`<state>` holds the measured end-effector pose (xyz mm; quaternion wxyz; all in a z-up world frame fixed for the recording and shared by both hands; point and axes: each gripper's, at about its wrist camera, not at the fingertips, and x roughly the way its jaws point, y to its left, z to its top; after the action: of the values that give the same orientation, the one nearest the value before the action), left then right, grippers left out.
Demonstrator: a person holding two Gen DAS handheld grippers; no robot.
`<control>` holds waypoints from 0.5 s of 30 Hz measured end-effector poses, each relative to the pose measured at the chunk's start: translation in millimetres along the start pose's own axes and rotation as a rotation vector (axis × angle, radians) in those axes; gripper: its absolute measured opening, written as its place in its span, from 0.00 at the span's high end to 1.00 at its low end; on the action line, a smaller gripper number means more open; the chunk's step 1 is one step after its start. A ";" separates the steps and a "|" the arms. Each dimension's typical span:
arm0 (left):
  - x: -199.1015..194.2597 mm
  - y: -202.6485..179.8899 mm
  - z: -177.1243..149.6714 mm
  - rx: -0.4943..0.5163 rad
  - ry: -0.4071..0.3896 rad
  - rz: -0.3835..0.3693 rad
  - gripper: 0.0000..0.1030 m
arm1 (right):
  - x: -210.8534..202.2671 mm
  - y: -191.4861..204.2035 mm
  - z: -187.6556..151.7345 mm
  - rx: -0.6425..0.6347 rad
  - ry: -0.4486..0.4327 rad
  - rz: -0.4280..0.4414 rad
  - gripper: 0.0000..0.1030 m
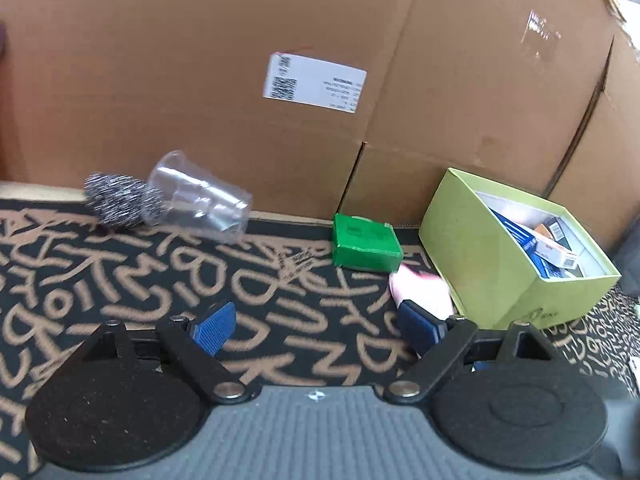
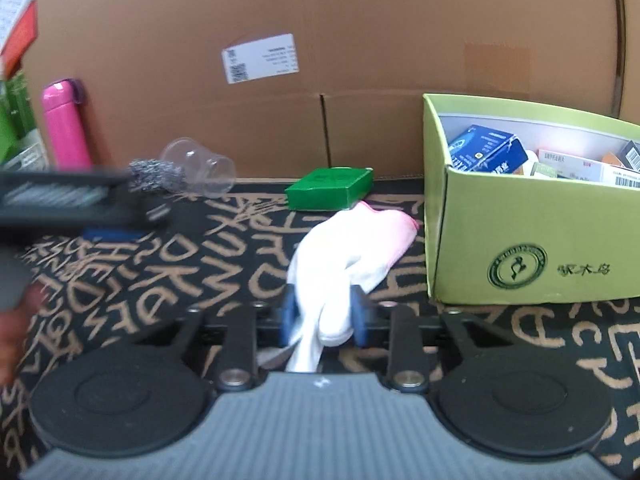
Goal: Organize objects
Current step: 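Grasp the green box with the left tool while the right tool grasps the white glove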
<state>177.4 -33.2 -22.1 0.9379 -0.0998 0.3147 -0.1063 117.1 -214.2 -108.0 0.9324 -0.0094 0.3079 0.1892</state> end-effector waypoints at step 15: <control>111.6 -60.6 38.1 0.210 0.042 0.097 0.11 | -40.3 4.7 -26.4 0.017 -0.004 0.017 0.77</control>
<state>279.4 -115.8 -40.4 0.9405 0.0168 0.3257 -0.0955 70.5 -227.3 -105.6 0.9314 0.0015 0.3077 0.1944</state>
